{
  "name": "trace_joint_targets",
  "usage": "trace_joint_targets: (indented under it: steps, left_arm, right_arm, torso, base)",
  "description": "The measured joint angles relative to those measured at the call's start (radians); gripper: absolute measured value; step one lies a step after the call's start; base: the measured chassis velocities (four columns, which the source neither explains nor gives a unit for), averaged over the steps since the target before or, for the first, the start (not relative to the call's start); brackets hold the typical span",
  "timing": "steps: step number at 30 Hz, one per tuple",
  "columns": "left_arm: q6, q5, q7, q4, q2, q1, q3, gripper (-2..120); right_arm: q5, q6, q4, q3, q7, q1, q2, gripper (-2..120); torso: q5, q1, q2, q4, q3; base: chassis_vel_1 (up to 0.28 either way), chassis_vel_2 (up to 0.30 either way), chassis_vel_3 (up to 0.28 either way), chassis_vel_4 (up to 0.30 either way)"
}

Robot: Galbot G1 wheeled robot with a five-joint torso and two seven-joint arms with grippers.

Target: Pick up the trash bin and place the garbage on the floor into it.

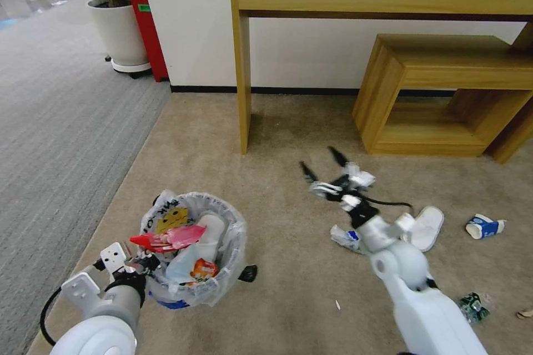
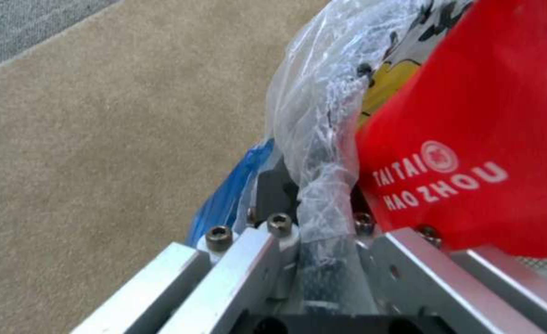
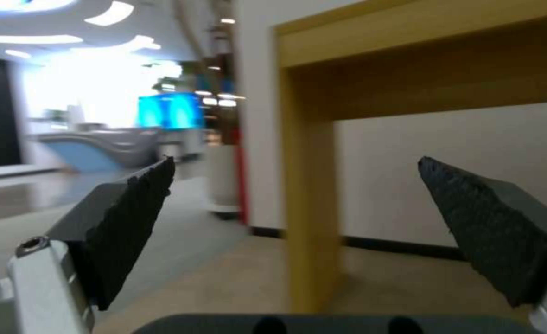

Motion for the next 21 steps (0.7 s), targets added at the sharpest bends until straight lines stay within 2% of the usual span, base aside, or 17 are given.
trace_joint_targets:
  steps: [3, 6, 13, 21]
  left_arm:
    - [-0.008, -0.032, -0.036, 0.004, 0.006, -0.003, 0.001, 0]
    - [-0.013, -0.034, -0.050, 0.005, 0.009, -0.003, 0.002, 0]
    - [-0.037, -0.002, -0.047, 0.007, 0.022, 0.003, 0.003, 0]
    - [-0.053, 0.000, -0.025, -0.004, 0.027, 0.012, 0.010, 0]
  right_arm:
    - [-0.013, 0.030, 0.025, 0.071, 0.074, -0.069, 0.012, 100]
    - [-0.013, 0.036, 0.028, 0.104, 0.095, -0.092, 0.022, 100]
    - [-0.013, 0.054, 0.035, 0.154, 0.104, -0.136, 0.047, 100]
    - [-0.015, 0.063, 0.044, 0.158, 0.097, -0.150, 0.064, 100]
  torso:
    - [-0.0001, 0.000, 0.000, 0.0001, 0.000]
    - [-0.0001, 0.000, 0.000, 0.0002, 0.000]
    - [-0.0001, 0.000, 0.000, 0.0001, 0.000]
    - [-0.0002, 0.000, 0.000, 0.0001, 0.000]
  base:
    - [0.000, 0.000, 0.000, 0.000]
    - [0.000, 0.000, 0.000, 0.000]
    - [0.000, 0.000, 0.000, 0.000]
    - [0.000, 0.000, 0.000, 0.000]
